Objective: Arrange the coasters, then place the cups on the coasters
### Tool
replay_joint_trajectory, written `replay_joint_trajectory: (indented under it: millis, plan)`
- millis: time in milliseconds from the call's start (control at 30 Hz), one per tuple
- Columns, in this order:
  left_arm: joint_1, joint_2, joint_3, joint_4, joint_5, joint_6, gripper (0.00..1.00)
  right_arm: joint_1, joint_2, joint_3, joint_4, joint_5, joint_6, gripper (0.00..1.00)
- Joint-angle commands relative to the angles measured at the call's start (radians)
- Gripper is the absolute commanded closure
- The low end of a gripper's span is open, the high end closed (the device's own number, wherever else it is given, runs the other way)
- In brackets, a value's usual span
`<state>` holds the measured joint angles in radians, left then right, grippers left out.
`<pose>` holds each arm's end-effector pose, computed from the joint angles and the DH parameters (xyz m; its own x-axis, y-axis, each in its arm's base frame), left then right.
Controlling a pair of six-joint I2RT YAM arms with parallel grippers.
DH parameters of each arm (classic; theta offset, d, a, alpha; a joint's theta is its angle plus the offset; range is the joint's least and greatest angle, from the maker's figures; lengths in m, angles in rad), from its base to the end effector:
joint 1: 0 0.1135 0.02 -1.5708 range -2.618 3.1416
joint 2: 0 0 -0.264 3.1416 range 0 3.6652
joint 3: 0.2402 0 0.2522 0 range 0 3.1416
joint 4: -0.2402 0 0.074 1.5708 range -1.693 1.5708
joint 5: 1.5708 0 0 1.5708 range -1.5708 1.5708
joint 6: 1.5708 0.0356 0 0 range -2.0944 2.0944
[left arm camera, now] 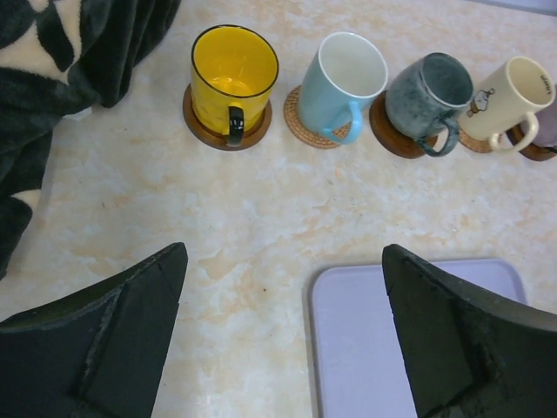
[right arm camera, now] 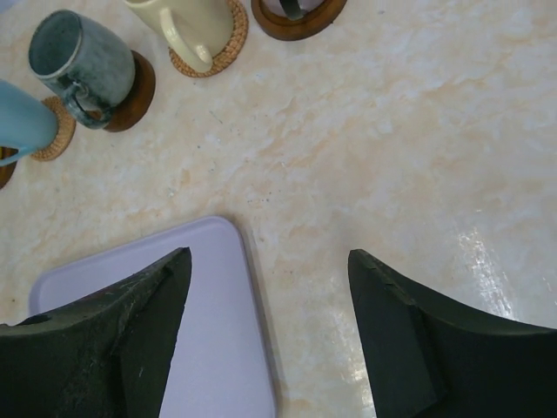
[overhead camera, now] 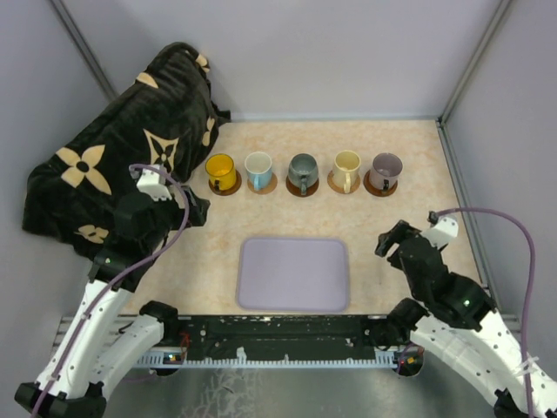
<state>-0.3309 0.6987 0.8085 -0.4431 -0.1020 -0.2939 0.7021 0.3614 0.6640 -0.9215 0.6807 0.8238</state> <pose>0.1508 -0.0480 0.3340 -0.3634 -0.1799 -0.9141 0.1326 0.9612 -0.2419 0.0693 0.0293 0.2781 -0.3820 0.4237 -0.8213 0.2499 0.9030 0.3496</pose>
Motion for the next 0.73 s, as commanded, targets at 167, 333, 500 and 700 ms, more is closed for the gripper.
replay_joint_trajectory:
  millis: [167,333,500,700]
  plan:
    - [0.004,-0.04,-0.04,-0.048,0.039,-0.031,0.0,-0.007,-0.06,0.176,-0.155,0.08,0.059,0.22]
    - [0.004,-0.064,-0.064,-0.059,0.0,-0.05,0.0,-0.007,-0.069,0.204,-0.177,0.081,0.064,0.15]
    - [0.004,-0.071,-0.054,-0.107,-0.081,-0.062,0.0,-0.007,-0.097,0.197,-0.173,0.09,0.07,0.12]
    - [0.004,-0.076,-0.035,-0.157,-0.11,-0.066,0.0,-0.007,-0.12,0.193,-0.189,0.087,0.084,0.07]
